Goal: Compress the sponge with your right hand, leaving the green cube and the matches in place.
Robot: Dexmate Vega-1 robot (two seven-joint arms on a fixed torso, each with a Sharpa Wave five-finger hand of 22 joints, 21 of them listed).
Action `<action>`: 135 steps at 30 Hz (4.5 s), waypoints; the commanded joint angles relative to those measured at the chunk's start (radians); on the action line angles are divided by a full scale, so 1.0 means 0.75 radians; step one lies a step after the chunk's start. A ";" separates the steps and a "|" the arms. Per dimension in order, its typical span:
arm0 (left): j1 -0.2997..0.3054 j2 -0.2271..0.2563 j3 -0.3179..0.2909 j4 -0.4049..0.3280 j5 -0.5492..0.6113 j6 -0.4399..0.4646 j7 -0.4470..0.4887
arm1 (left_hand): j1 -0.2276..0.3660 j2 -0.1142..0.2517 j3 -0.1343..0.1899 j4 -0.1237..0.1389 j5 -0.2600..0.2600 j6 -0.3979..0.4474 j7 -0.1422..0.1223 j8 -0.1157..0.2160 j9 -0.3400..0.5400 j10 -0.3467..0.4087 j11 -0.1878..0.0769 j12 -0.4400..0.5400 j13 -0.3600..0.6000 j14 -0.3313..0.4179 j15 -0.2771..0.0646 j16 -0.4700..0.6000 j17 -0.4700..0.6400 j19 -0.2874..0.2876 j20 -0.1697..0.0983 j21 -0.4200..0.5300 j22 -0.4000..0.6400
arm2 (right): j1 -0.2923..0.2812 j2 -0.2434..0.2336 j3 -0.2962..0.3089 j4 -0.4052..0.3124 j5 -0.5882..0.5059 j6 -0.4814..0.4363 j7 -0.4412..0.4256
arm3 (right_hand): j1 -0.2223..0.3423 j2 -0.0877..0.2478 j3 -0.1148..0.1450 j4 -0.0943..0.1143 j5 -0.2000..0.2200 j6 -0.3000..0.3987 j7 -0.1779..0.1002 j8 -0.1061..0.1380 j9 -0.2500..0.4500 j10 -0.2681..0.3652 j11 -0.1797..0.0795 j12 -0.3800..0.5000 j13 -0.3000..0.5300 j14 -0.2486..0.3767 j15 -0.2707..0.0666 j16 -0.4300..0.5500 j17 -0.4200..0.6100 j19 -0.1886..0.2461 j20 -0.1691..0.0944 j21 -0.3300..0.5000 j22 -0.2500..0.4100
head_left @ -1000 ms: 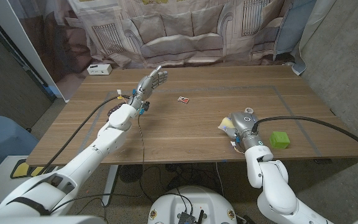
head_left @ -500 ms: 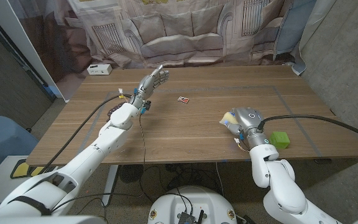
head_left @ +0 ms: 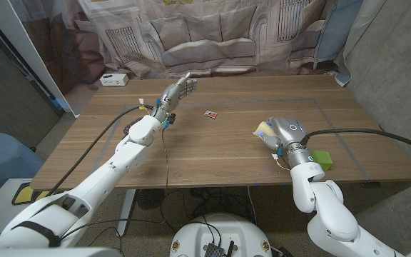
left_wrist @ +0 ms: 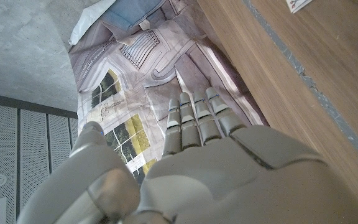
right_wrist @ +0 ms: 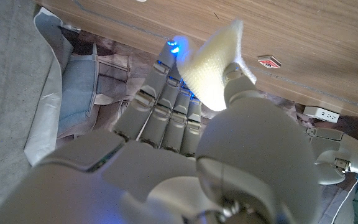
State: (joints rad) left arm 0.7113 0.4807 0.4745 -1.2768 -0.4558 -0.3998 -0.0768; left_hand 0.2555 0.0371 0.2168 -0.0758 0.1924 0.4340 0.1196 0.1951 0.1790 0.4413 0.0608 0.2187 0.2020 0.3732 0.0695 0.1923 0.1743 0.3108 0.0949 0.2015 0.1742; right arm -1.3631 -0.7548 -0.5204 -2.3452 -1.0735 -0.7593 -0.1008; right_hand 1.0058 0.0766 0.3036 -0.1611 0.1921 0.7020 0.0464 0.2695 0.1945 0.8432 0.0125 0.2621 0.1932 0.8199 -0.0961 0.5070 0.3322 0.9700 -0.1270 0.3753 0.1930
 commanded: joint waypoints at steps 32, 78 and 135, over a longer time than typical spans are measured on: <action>-0.047 -0.073 0.030 0.069 0.020 -0.010 0.032 | 0.006 0.011 0.003 -0.013 -0.005 0.006 -0.004 -0.005 0.007 0.003 0.006 -0.004 0.005 0.011 -0.001 -0.004 0.008 0.011 0.001 -0.002 0.007 | -0.034 -0.119 0.184 0.081 0.320 0.347 -0.493 | 0.129 0.068 0.053 -0.011 -0.012 0.174 -0.077 0.027 0.003 0.116 -0.036 0.010 0.006 0.240 -0.173 0.045 0.033 0.141 -0.053 0.115 0.023; -0.001 -0.056 0.037 -0.019 0.029 0.043 0.076 | 0.005 0.016 0.003 -0.019 -0.006 0.005 -0.003 -0.004 0.007 0.004 0.000 -0.004 0.005 0.012 -0.001 -0.004 0.008 0.007 0.005 -0.004 0.007 | -0.114 -0.147 0.241 0.053 0.376 0.364 -0.520 | 0.135 -0.017 -0.038 0.063 -0.021 0.151 -0.087 -0.094 0.018 0.060 -0.033 -0.067 0.034 0.160 -0.134 -0.154 0.094 -0.047 -0.045 0.325 0.045; 0.022 -0.056 0.040 -0.060 0.039 0.065 0.107 | 0.010 0.028 0.010 -0.026 -0.006 0.010 -0.003 -0.003 0.007 0.008 0.004 -0.003 0.005 0.015 -0.004 -0.003 0.008 0.006 0.007 -0.003 0.008 | -0.190 -0.153 0.352 0.066 0.539 0.531 -0.563 | 0.358 0.050 0.019 -0.022 -0.006 0.315 -0.096 -0.041 0.024 0.189 -0.023 -0.012 0.039 0.421 -0.189 -0.117 0.096 0.124 -0.104 0.490 0.002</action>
State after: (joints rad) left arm 0.7323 0.4435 0.5018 -1.3308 -0.4232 -0.3460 0.0090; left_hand 0.2570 0.0465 0.2193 -0.0894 0.1887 0.4340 0.1195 0.1925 0.1790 0.4412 0.0608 0.2187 0.2019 0.3748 0.0678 0.1923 0.1743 0.3107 0.0949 0.2015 0.1742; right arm -1.4976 -0.8752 -0.2739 -2.3060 -0.7017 -0.4048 -0.5020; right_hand 1.2306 0.1021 0.3073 -0.1746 0.1805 0.9036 -0.0223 0.2238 0.2051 0.9636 -0.0070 0.2435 0.2158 1.0603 -0.1290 0.4079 0.3966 1.0473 -0.1751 0.7251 0.1889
